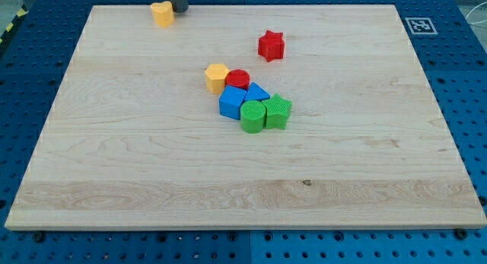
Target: Push the yellow heart left a bit
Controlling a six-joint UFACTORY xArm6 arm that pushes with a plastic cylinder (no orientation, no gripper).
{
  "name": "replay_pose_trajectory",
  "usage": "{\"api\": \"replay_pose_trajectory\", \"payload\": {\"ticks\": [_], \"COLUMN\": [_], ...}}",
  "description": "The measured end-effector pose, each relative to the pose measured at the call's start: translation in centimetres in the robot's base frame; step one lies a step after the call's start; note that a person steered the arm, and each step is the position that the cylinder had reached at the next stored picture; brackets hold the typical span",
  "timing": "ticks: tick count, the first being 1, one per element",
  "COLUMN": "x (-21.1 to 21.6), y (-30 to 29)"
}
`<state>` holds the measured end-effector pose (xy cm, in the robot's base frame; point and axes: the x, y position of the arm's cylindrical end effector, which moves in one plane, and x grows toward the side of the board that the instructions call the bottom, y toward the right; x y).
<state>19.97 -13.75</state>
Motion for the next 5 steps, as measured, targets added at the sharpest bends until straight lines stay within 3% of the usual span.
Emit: {"api": "replay_pose_trajectory", "payload": {"ticks": [2, 3, 5], "x": [1.4, 1.6, 6.6], "y": [-3.7, -1.5, -1.7]}}
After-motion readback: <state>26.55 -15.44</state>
